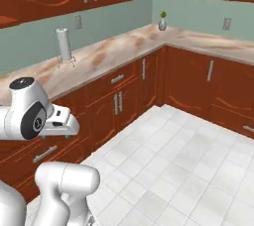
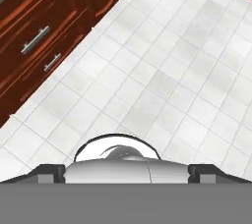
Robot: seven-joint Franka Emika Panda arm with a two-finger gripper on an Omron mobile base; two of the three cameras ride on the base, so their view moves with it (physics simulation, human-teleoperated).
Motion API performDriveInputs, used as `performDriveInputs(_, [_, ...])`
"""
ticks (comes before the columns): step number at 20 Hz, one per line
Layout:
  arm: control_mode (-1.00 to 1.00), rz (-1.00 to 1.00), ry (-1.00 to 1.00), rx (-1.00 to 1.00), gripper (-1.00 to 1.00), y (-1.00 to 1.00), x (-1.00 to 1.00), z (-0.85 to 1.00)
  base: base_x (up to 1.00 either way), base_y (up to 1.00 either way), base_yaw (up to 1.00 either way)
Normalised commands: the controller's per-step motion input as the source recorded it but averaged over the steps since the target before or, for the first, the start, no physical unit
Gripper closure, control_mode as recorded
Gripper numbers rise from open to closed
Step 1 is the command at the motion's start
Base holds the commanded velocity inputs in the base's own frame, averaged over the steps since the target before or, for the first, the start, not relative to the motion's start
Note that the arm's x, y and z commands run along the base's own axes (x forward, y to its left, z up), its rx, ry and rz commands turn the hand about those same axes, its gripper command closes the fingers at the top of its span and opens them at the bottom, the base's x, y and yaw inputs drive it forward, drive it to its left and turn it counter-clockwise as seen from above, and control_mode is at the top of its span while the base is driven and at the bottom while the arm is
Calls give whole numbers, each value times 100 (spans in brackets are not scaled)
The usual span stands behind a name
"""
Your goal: Pick the potatos from the cabinet and place them in one bowl. Pick the tangerine from the sink and place it in the other bowl.
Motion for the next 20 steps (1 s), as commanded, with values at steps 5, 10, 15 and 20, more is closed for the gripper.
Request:
performDriveInputs(5, [100, 0, 0, 0, -100, 0, 0, 0, 4, 7, 73])
performDriveInputs(10, [100, 0, 0, 0, -100, 0, 0, 0, 12, 0, 72])
performDriveInputs(15, [100, 0, 0, 0, -100, 0, 0, 0, 68, -24, 39])
performDriveInputs(20, [100, 0, 0, 0, -100, 0, 0, 0, 100, -46, 11])
